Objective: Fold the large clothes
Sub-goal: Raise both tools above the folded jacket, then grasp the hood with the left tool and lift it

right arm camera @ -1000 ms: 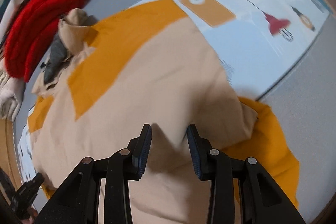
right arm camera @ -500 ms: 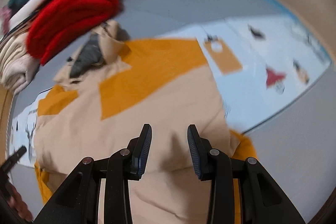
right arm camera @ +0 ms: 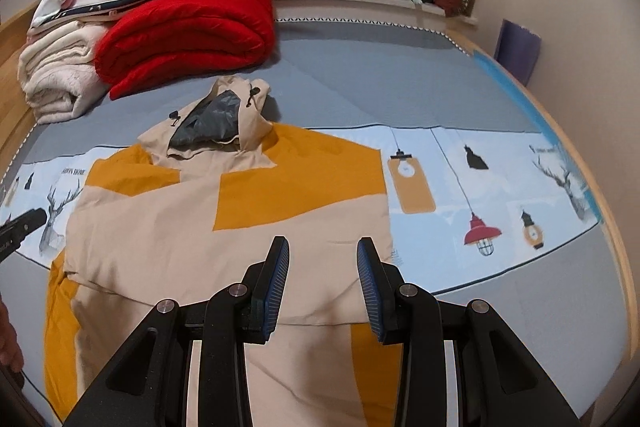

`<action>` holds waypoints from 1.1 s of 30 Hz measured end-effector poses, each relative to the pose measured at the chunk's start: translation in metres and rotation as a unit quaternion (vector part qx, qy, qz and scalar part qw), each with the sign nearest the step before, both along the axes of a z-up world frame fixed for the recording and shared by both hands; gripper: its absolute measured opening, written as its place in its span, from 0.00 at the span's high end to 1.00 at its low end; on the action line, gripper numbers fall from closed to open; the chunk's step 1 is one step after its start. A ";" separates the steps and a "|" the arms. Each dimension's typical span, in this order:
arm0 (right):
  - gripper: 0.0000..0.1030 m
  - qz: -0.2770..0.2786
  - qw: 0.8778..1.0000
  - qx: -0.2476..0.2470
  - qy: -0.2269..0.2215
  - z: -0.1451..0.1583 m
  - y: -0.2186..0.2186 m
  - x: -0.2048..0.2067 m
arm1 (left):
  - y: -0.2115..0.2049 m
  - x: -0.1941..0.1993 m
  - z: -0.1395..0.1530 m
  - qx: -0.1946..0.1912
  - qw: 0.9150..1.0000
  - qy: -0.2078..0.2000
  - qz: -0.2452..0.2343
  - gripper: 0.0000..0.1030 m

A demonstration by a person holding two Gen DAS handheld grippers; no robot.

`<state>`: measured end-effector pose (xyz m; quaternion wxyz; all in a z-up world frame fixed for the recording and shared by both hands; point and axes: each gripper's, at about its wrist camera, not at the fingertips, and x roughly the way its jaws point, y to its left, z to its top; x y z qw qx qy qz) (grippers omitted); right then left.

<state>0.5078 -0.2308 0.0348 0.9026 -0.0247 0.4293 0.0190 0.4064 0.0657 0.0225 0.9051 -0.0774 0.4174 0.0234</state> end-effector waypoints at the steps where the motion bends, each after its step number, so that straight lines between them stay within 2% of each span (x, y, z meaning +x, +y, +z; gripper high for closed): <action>1: 0.64 0.001 1.000 0.001 0.000 0.002 -0.001 -0.001 | -0.002 0.000 0.001 -0.002 1.000 -0.001 -0.005 0.78; 3: 0.64 0.003 1.000 0.000 0.000 0.005 -0.004 -0.001 | -0.007 0.000 0.004 0.002 1.000 -0.001 -0.014 0.78; 9: 0.64 0.009 1.000 0.012 0.010 0.008 -0.012 0.004 | -0.019 0.016 0.010 0.056 0.998 -0.009 -0.039 0.78; 13: 0.64 0.001 1.000 0.021 0.022 0.007 -0.020 0.011 | -0.015 0.064 0.013 0.057 0.998 -0.007 -0.035 0.79; 18: 0.64 -0.001 0.999 0.023 0.035 0.000 -0.024 0.016 | -0.021 0.127 0.015 0.089 0.995 -0.015 -0.038 0.79; 22: 0.64 0.001 0.999 0.019 0.048 -0.010 -0.025 0.022 | -0.022 0.181 0.005 0.075 0.996 -0.006 -0.047 0.79; 26: 0.64 -0.008 0.998 0.023 0.057 -0.018 -0.028 0.028 | -0.017 0.233 -0.016 0.048 0.997 0.018 -0.051 0.85; 27: 0.65 -0.012 0.998 0.028 0.060 -0.020 -0.029 0.030 | -0.015 0.243 -0.021 0.043 0.997 0.024 -0.052 0.85; 30: 0.77 -0.017 0.997 0.036 0.065 -0.027 -0.030 0.036 | -0.009 0.282 -0.039 0.023 0.998 0.045 -0.048 0.85; 33: 0.77 -0.022 0.997 0.032 0.067 -0.034 -0.031 0.041 | -0.005 0.315 -0.052 0.003 0.997 0.058 -0.041 0.84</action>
